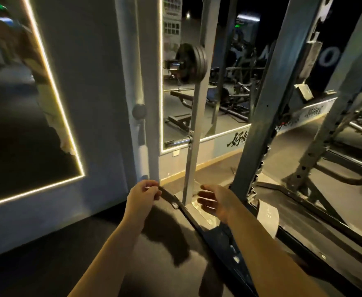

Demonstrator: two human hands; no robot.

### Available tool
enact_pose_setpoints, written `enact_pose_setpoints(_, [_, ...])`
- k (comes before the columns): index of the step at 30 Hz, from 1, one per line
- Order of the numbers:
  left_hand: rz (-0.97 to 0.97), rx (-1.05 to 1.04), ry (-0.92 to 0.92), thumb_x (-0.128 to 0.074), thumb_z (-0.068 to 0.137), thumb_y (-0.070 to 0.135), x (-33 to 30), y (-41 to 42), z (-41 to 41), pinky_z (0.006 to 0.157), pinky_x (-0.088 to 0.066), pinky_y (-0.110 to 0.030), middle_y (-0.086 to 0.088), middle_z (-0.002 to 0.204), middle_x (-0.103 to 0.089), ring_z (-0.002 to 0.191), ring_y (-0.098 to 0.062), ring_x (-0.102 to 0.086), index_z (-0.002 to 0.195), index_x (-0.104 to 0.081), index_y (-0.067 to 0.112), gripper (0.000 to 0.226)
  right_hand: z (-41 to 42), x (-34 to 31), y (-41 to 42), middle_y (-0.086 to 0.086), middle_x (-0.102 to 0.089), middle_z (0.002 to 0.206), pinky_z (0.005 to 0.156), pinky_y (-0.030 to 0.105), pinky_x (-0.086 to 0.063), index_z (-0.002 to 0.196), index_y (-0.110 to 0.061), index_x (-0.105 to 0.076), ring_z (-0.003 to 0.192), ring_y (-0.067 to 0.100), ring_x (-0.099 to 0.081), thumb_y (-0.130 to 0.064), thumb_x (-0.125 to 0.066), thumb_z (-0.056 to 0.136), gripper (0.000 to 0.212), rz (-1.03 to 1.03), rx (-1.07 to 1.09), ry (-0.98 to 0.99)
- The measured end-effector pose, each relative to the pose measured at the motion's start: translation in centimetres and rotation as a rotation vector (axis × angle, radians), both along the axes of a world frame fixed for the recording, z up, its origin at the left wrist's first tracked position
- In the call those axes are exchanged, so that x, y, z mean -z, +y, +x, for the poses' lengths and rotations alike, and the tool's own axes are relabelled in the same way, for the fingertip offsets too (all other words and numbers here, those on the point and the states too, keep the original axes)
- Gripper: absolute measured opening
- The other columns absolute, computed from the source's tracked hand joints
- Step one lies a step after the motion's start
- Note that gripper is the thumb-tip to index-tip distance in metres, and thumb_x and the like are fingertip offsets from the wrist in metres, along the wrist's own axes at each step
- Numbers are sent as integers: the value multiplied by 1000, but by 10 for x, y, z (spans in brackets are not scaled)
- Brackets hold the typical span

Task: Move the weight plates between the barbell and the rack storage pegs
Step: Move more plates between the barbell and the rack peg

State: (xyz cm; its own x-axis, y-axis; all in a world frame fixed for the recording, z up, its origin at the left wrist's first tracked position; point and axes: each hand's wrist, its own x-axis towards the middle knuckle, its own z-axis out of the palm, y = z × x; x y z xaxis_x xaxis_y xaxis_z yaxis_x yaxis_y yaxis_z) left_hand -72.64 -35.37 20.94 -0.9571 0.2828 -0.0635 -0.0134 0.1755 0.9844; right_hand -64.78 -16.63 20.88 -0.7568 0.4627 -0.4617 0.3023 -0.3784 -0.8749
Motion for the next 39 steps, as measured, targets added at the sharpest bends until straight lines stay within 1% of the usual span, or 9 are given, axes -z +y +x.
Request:
enact_pose_setpoints(4, [30,21,51,-52,95,8,-18,5,-35,77,-52,-24,-4,87,-64,81,-15,-62,95,-63,14,12,-40,-15,-9,11,-69,95,86,38,-52,103,-9,-64,94,28,-64,-22,-54,95,18,65,-22,42])
enact_pose_setpoints(10, [48,42,163,-48,98,17,-40,34,-87,64,-50,-11,0,85,-65,79,-14,-63,92,-59,22,14,-109,-41,22,10,-69,87,74,33,-55,99,-9,-65,82,22,-66,-21,-58,93,15,78,28,97])
enact_pose_setpoints(14, [48,28,254,-50,97,16,-57,67,-145,64,-51,-10,-4,83,-67,78,-14,-64,99,-63,11,14,-168,-56,57,8,-64,82,63,27,-52,101,-6,-63,71,16,-62,-20,-58,93,17,88,0,154])
enact_pose_setpoints(18, [69,12,306,-52,96,17,-78,120,-208,68,-50,-17,-6,83,-68,81,-16,-65,98,-66,10,16,-224,-76,112,10,-61,79,70,30,-52,98,-5,-63,69,18,-58,-17,-57,93,15,147,-63,260])
enact_pose_setpoints(25, [11,52,489,-54,95,15,-124,184,-301,68,-48,-12,1,76,-69,73,-4,-65,90,-67,18,14,-329,-123,188,6,-60,74,67,29,-47,94,-9,-64,66,16,-56,-17,-58,93,10,289,-86,345])
enact_pose_setpoints(28, [17,-17,549,-53,96,19,-135,186,-340,75,-51,-19,5,75,-69,73,-3,-65,89,-68,19,16,-369,-131,191,1,-66,94,67,23,-44,105,-15,-63,82,14,-60,-24,-58,93,16,475,-81,353])
enact_pose_setpoints(32, [56,-103,593,-50,97,24,-148,192,-397,76,-52,-21,8,74,-69,73,-1,-64,89,-67,22,19,-411,-144,191,-10,-61,100,73,24,-41,108,-28,-59,91,8,-55,-31,-55,94,15,758,-92,360])
enact_pose_setpoints(37, [298,-92,577,-50,97,19,-163,228,-496,71,-50,-17,5,73,-68,70,-3,-64,82,-66,21,22,-487,-177,220,-3,-55,112,84,26,-41,113,-18,-62,101,12,-52,-28,-59,92,24,1387,119,506])
enact_pose_setpoints(39, [363,-16,601,-51,96,17,-165,244,-534,69,-49,-15,8,70,-67,69,-2,-63,80,-65,23,22,-516,-198,235,5,-57,116,91,36,-45,115,-15,-62,107,20,-53,-31,-58,91,29,1590,236,504])
